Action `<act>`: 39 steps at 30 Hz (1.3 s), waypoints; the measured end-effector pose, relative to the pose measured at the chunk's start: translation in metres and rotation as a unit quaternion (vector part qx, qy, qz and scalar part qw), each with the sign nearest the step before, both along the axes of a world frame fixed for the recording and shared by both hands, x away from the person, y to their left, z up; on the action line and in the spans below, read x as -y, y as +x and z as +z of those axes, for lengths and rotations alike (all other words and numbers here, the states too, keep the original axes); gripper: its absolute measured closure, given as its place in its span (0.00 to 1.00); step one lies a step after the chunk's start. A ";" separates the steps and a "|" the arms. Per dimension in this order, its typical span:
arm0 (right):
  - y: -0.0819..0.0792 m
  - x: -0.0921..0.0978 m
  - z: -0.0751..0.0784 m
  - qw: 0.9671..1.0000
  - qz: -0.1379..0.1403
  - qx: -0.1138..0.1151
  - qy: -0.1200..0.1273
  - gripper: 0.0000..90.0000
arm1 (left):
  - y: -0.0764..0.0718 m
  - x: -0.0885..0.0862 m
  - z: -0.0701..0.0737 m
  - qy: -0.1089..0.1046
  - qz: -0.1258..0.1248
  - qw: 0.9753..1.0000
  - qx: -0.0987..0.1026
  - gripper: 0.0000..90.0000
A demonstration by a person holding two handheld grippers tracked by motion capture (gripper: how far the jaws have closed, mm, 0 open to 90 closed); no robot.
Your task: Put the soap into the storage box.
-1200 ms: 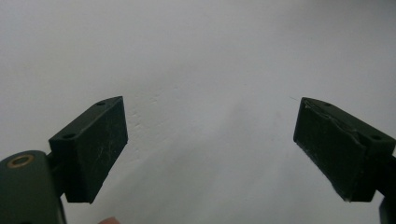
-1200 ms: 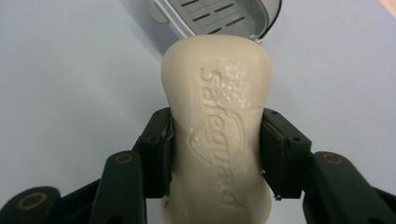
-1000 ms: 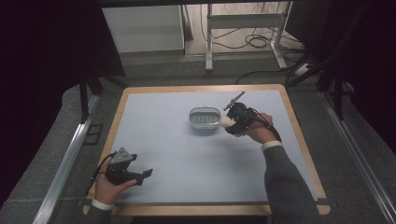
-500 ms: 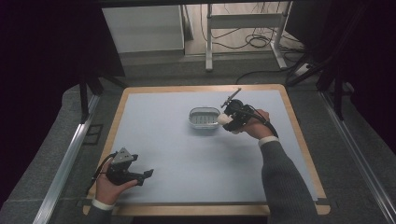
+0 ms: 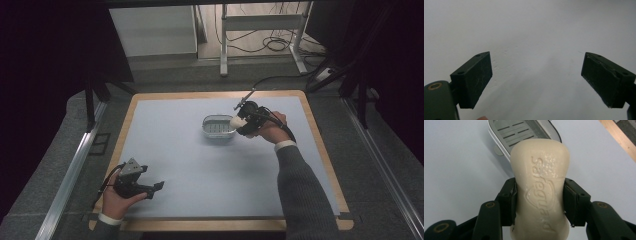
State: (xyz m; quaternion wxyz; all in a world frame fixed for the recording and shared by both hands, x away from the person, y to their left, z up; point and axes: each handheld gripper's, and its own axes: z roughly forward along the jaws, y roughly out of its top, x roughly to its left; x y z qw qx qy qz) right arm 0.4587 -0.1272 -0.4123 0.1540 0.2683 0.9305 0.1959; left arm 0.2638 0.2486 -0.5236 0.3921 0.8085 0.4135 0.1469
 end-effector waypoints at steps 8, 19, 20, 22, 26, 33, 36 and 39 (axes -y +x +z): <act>0.007 -0.007 0.000 1.000 0.006 0.010 -0.001 0.55 | 0.000 0.000 0.000 0.000 0.000 1.000 -0.001 0.12; 0.017 -0.020 -0.007 1.000 0.025 0.003 0.007 0.55 | 0.000 -0.001 0.000 -0.001 0.000 1.000 0.000 0.12; 0.018 -0.021 -0.008 1.000 0.028 0.004 0.006 0.55 | 0.000 -0.001 0.000 -0.001 0.000 1.000 0.000 0.12; 0.019 -0.023 -0.009 1.000 0.029 0.003 0.004 0.55 | 0.000 -0.001 0.000 0.000 0.000 1.000 0.000 0.12; 0.021 -0.026 -0.010 0.999 0.031 0.005 0.002 0.55 | 0.000 -0.001 0.000 -0.001 0.000 1.000 0.000 0.12; 0.026 -0.037 -0.010 0.999 0.048 0.012 -0.002 0.55 | 0.001 -0.001 -0.001 -0.001 0.000 1.000 0.000 0.11; 0.029 -0.043 -0.011 0.998 0.054 0.011 -0.002 0.55 | 0.001 -0.002 -0.001 -0.004 0.000 1.000 0.000 0.12; 0.032 -0.049 -0.013 0.998 0.064 0.012 -0.006 0.55 | 0.001 -0.003 -0.001 -0.003 0.001 1.000 -0.001 0.12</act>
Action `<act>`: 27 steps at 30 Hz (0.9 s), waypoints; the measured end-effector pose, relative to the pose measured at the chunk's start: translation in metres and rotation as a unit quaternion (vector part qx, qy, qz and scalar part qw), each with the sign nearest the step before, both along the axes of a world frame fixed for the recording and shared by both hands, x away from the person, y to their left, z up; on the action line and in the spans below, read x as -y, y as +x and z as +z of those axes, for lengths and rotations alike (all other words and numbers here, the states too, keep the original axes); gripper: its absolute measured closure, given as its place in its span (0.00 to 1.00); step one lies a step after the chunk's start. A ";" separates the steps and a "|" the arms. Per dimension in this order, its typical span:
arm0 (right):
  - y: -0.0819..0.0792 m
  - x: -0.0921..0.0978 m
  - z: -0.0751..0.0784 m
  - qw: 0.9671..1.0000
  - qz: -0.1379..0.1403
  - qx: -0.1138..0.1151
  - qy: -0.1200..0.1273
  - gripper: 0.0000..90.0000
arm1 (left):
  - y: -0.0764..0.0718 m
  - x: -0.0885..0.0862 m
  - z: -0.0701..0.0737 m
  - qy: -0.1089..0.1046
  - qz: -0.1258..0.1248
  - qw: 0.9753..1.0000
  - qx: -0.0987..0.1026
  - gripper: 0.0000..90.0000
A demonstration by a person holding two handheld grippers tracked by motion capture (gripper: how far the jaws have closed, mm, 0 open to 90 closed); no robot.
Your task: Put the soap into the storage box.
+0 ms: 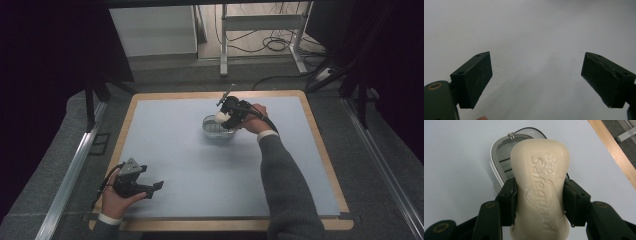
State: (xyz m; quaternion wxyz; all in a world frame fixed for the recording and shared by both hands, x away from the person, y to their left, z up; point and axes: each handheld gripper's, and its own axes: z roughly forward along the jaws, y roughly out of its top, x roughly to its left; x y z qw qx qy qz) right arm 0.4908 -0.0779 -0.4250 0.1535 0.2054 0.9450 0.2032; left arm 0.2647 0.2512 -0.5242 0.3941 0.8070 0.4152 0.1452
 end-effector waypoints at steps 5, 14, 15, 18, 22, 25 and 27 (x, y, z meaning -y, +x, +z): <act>0.004 -0.009 -0.005 1.000 0.012 0.001 -0.005 0.55 | 0.000 -0.001 0.000 -0.002 0.002 1.000 0.001 0.12; 0.011 -0.020 -0.016 0.999 0.036 -0.004 -0.012 0.55 | 0.000 -0.003 0.000 -0.003 0.003 1.000 0.000 0.12; 0.012 -0.021 -0.018 0.999 0.037 -0.005 -0.014 0.55 | 0.000 -0.003 0.000 -0.003 0.003 1.000 0.000 0.12; 0.012 -0.023 -0.022 0.999 0.040 -0.006 -0.023 0.55 | 0.001 -0.003 0.000 -0.003 0.003 1.000 0.000 0.12; 0.013 -0.025 -0.027 0.999 0.036 -0.008 -0.026 0.54 | 0.001 -0.003 -0.001 -0.002 0.002 1.000 -0.002 0.12; 0.012 -0.025 -0.030 0.999 0.035 -0.003 -0.019 0.51 | 0.001 -0.002 -0.001 -0.002 0.002 1.000 -0.002 0.12; 0.011 -0.024 -0.027 1.000 0.030 -0.001 -0.005 0.50 | 0.001 -0.002 -0.001 -0.003 0.002 1.000 -0.002 0.12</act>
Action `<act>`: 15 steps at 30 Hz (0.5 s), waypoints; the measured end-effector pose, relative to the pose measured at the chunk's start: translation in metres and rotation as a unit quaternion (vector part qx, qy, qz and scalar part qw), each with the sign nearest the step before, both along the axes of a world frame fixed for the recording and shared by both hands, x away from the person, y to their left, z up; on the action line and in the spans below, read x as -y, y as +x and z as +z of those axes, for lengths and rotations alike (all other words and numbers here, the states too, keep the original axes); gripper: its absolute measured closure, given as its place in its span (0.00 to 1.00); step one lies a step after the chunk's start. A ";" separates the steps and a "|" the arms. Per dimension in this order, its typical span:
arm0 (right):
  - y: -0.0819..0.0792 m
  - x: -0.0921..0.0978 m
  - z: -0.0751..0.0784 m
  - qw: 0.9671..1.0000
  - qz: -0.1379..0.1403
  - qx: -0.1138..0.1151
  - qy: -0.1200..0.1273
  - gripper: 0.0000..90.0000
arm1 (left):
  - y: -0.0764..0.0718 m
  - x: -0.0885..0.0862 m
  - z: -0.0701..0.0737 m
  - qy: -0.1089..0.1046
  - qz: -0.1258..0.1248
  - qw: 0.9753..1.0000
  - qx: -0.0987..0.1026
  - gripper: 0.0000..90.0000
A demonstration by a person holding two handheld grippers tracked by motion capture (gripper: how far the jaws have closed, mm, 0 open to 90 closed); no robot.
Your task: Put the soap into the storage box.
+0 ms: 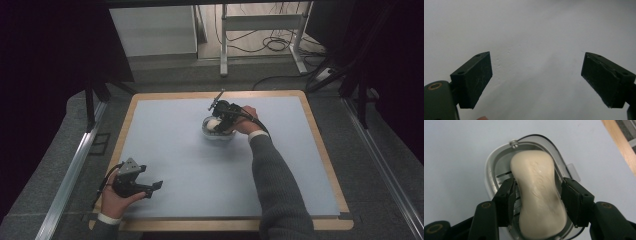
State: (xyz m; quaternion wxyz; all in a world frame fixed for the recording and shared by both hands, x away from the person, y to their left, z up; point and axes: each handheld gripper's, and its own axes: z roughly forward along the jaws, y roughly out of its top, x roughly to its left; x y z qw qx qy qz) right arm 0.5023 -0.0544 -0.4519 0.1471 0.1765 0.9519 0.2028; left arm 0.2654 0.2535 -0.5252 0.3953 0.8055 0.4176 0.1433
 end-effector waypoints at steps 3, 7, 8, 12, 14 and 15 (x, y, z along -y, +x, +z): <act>-0.002 0.001 0.004 1.000 -0.007 0.004 0.008 0.48 | 0.000 0.000 0.000 0.000 -0.001 1.000 0.000 0.12; -0.006 0.009 0.015 0.997 -0.036 0.010 0.070 0.45 | 0.000 0.000 0.000 0.002 -0.001 1.000 0.001 0.12; -0.008 0.011 0.017 0.996 -0.038 0.010 0.081 0.44 | 0.000 0.000 0.000 0.002 -0.001 1.000 0.000 0.12; -0.016 0.017 0.019 0.995 -0.047 0.012 0.087 0.40 | 0.000 0.000 -0.001 0.002 0.000 1.000 0.001 0.12; -0.020 0.022 0.018 0.995 -0.050 0.015 0.088 0.39 | 0.000 0.000 0.000 0.004 0.000 1.000 0.001 0.12; -0.022 0.024 0.017 0.994 -0.054 0.016 0.092 0.38 | 0.000 0.000 0.000 0.004 0.000 1.000 0.002 0.12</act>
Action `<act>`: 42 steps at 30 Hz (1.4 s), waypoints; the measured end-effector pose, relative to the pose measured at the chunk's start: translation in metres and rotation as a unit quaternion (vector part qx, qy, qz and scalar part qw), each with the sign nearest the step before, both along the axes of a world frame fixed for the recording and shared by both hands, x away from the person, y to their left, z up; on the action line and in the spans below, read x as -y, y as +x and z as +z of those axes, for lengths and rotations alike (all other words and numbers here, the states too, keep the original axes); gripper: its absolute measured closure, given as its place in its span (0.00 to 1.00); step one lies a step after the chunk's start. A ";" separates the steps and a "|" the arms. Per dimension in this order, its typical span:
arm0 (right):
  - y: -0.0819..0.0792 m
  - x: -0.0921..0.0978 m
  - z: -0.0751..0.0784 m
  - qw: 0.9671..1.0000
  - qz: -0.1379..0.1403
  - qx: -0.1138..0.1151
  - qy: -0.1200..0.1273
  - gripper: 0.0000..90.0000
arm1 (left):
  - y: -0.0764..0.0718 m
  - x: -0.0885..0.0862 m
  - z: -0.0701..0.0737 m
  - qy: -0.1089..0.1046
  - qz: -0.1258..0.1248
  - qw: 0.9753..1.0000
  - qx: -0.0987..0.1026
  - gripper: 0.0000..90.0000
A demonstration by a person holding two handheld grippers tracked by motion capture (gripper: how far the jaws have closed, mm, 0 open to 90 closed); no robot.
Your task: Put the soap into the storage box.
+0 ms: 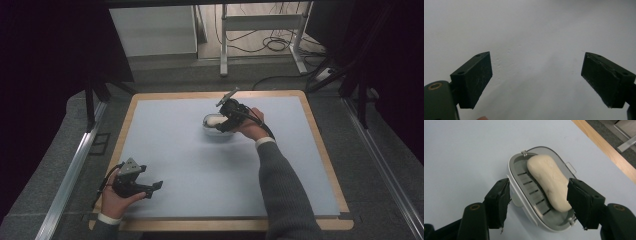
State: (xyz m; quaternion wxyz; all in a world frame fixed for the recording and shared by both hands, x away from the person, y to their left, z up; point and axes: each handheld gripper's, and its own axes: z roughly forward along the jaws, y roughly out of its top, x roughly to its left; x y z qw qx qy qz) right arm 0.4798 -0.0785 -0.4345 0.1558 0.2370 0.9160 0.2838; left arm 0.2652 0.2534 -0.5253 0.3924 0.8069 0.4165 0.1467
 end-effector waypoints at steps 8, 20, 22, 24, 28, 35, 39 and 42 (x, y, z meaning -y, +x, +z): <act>-0.021 0.035 -0.001 0.998 -0.040 0.016 0.043 0.35 | 0.000 0.000 0.000 0.002 0.001 1.000 0.000 0.12; -0.066 0.089 -0.019 0.994 -0.077 0.026 0.069 0.32 | 0.000 -0.001 0.000 0.002 0.005 1.000 0.001 0.12; -0.077 0.097 -0.023 0.993 -0.080 0.028 0.078 0.32 | 0.000 -0.001 0.000 0.004 0.005 1.000 0.000 0.12; -0.088 0.105 -0.028 0.993 -0.083 0.029 0.084 0.31 | 0.000 -0.001 0.000 0.003 0.005 1.000 0.000 0.12; -0.107 0.121 -0.038 0.991 -0.096 0.028 0.089 0.31 | 0.000 -0.001 0.000 0.003 0.006 1.000 0.000 0.12; -0.129 0.145 -0.054 0.988 -0.116 0.016 0.100 0.30 | 0.001 -0.001 -0.001 0.006 0.007 1.000 0.000 0.12; -0.143 0.156 -0.063 0.986 -0.125 0.014 0.105 0.28 | 0.001 -0.002 -0.001 0.007 0.007 1.000 -0.001 0.12; -0.146 0.161 -0.062 0.986 -0.133 0.020 0.099 0.28 | 0.002 -0.002 -0.002 0.008 0.008 1.000 -0.002 0.12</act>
